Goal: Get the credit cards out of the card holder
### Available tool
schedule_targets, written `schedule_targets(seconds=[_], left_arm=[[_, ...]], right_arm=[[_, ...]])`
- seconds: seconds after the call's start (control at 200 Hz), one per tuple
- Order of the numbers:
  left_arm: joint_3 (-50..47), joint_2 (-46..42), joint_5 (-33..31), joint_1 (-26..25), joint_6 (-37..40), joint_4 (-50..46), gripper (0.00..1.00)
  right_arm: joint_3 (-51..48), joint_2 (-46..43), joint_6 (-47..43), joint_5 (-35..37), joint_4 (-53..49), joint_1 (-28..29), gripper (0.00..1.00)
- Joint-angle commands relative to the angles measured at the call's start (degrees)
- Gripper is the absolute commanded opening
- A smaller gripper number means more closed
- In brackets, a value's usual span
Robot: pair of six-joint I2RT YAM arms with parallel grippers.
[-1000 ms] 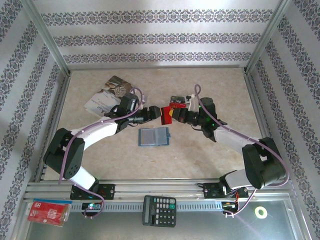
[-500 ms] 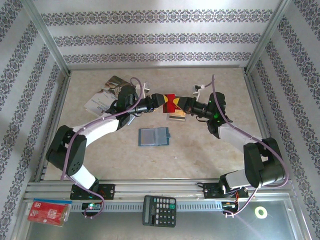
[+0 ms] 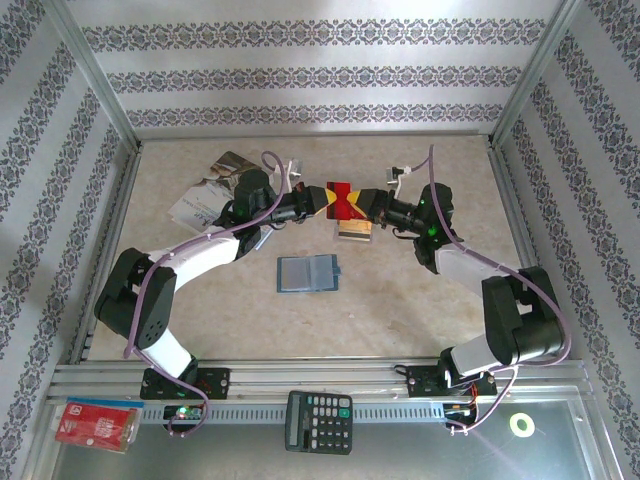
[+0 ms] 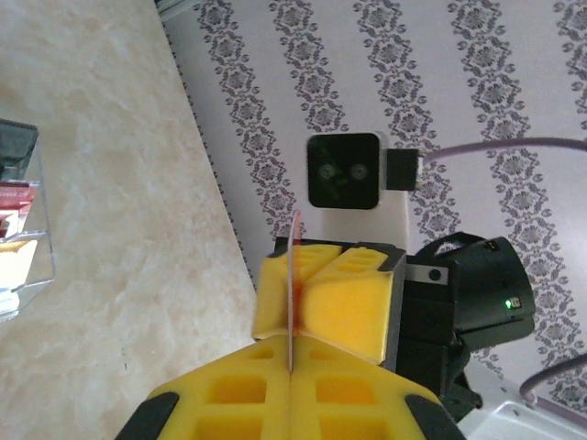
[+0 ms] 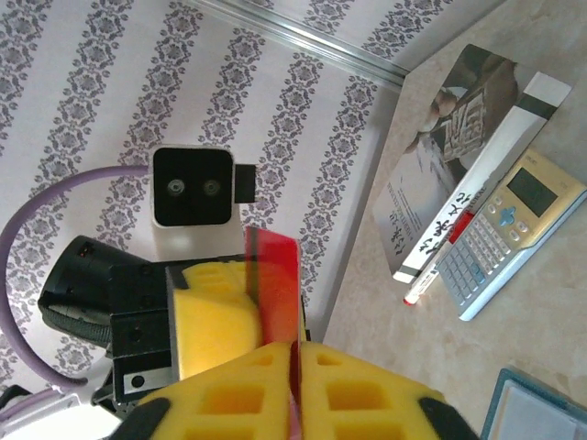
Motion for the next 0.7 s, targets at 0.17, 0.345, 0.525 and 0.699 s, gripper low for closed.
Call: schedule_targets(seconds=[0.17, 0.345, 0.525, 0.699], left_arm=[[0.1, -0.3, -1.3, 1.0, -0.7, 3.8, 0.0], [0.7, 1.5, -1.3, 1.0, -2.7, 5.7, 0.0], [0.6, 1.8, -2.1, 1.2, -2.3, 3.8, 0.0], [-0.1, 2.2, -2.5, 1.7, -2.2, 3.3, 0.0]], right_arm=[[0.4, 1.9, 1.9, -2.0, 7.2, 0.0, 0.21], [1.4, 4.4, 3.5, -3.3, 8.8, 0.7, 0.24], [2.3, 5.5, 4.2, -3.5, 10.5, 0.7, 0.18], [3.7, 6.7, 3.7, -4.3, 10.5, 1.0, 0.08]])
